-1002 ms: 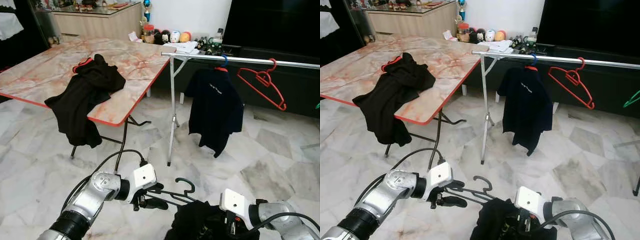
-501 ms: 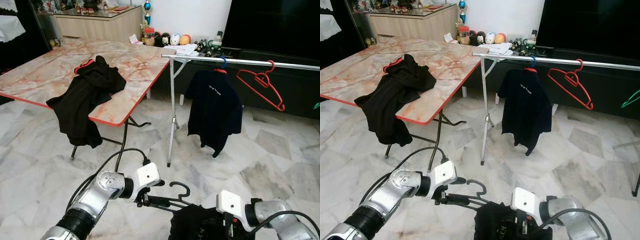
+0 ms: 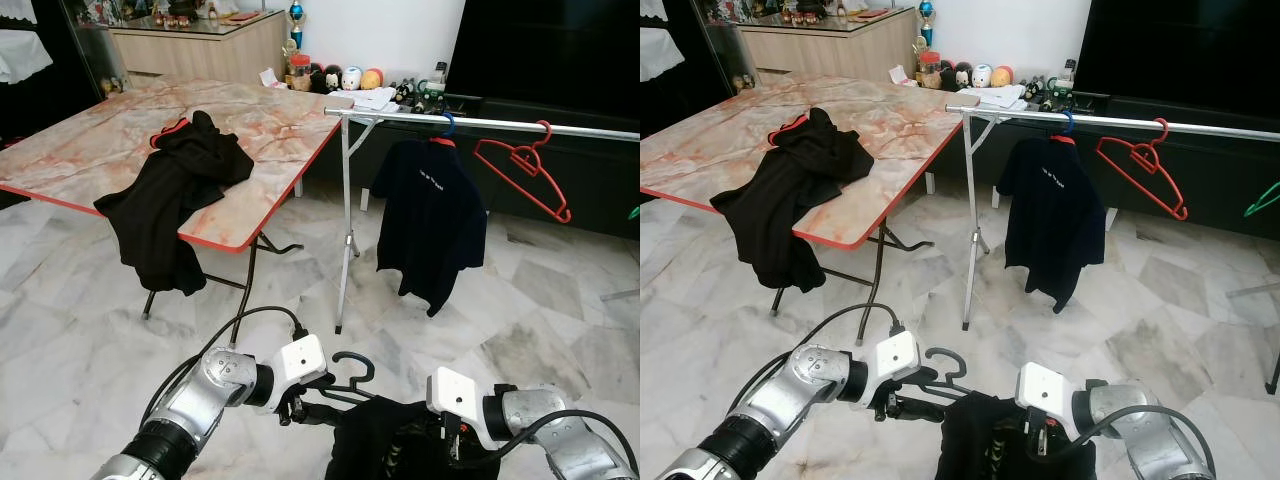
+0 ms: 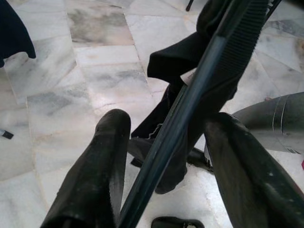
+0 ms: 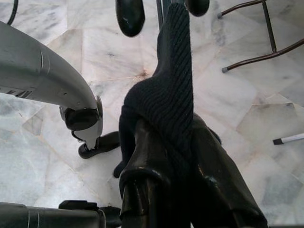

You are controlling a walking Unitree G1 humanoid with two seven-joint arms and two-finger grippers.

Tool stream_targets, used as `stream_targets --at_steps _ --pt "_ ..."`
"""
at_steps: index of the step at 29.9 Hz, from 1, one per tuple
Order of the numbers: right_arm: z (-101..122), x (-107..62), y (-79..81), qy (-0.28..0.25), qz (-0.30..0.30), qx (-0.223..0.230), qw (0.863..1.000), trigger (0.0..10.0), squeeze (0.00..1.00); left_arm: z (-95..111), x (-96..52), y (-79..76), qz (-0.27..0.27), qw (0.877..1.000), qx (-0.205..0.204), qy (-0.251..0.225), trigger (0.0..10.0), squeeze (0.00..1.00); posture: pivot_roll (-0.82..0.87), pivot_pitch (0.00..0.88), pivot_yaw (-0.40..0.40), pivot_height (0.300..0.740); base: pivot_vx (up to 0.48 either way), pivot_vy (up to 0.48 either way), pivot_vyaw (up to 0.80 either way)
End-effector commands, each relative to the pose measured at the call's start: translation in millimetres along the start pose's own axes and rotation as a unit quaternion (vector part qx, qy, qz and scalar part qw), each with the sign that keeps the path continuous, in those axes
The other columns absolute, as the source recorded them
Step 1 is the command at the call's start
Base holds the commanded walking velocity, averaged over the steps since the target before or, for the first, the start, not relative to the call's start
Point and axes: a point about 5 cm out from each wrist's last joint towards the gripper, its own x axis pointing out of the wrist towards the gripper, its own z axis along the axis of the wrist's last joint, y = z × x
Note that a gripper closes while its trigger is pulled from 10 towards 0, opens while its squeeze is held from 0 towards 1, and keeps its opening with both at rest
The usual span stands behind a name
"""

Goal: Hang hanger

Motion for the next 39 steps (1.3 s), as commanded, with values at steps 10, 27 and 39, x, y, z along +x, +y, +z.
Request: stream_targets --at_steps 10,27,39 --pt "9 -2.9 -3.7 -0.028 0.000 -0.002 1.000 0.0 0.00 2 -2.8 3.1 0.001 1.000 0.001 -0.002 0.0 0.00 -0.06 0.035 0.051 0.740 0.000 0.000 0.00" --pt "7 -7.9 0.9 -0.040 0.028 0.013 0.999 0.0 0.00 4 -5.4 -2.5 -0.042 0.999 -0.009 -0.015 0.0 0.00 -0.06 0.033 0.054 0.740 0.000 0.000 0.00" --pt "23 -17.4 2.6 -0.137 0.064 0.049 0.987 10.0 0.00 4 -6.6 -5.1 -0.059 0.998 -0.012 -0.015 0.0 0.00 -0.06 0.025 0.054 0.740 0.000 0.000 0.00"
